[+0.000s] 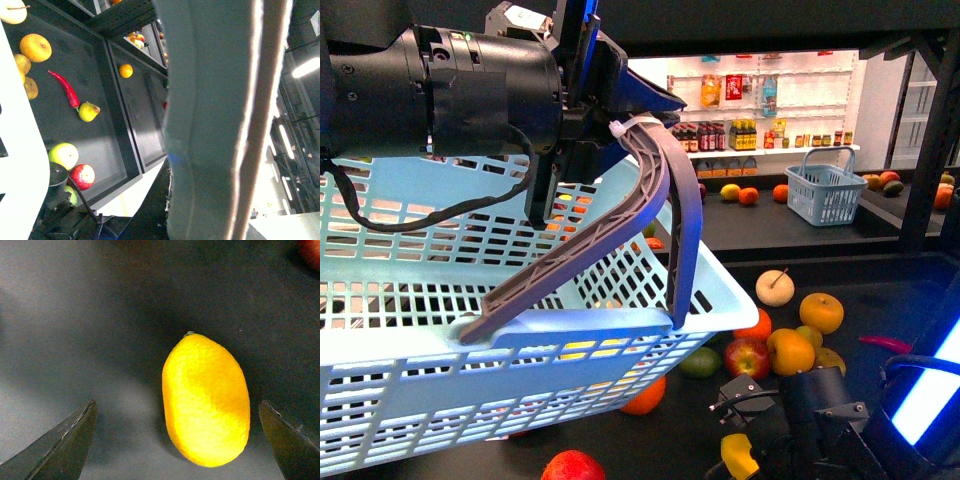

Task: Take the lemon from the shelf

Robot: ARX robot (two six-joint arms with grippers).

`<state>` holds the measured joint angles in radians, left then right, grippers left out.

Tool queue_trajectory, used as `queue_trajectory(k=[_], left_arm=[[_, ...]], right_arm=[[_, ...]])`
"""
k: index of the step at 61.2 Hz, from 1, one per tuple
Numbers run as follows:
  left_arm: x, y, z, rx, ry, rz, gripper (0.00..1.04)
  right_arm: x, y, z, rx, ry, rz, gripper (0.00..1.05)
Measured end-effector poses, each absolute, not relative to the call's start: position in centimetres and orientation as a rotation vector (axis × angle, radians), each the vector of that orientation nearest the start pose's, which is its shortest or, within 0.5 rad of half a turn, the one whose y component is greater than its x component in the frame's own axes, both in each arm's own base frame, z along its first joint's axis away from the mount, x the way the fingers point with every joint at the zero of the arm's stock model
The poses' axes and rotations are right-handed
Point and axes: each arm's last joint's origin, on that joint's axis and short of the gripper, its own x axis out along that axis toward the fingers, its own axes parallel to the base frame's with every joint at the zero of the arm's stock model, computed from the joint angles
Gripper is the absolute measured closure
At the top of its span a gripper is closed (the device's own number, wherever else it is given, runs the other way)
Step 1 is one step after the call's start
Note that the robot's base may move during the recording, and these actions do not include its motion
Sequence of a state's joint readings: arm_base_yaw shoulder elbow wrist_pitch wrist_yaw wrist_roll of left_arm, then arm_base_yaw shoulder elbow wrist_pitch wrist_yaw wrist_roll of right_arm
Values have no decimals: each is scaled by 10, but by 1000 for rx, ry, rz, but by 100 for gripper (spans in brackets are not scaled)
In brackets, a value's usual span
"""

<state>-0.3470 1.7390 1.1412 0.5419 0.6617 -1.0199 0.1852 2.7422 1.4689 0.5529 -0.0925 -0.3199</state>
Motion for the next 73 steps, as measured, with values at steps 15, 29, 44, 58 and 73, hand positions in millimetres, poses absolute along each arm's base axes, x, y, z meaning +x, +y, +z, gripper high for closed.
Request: queue_trajectory(k=[15, 29, 44, 58, 73], left_arm=[[362, -150, 270, -938, 565, -888, 98], [362, -150, 270, -937, 565, -888, 98], [362, -150, 270, -938, 565, -888, 98], [362, -150, 270, -938, 565, -888, 98], [362, -150, 270, -938, 565, -888, 98]], right_arm=[[472, 90, -83, -350, 693, 357, 7], [479, 91, -87, -351, 701, 353, 7], [480, 90, -95, -357, 732, 343, 23], [480, 86, -93, -342, 739, 322, 52], [474, 58, -61, -281, 723, 231, 58]])
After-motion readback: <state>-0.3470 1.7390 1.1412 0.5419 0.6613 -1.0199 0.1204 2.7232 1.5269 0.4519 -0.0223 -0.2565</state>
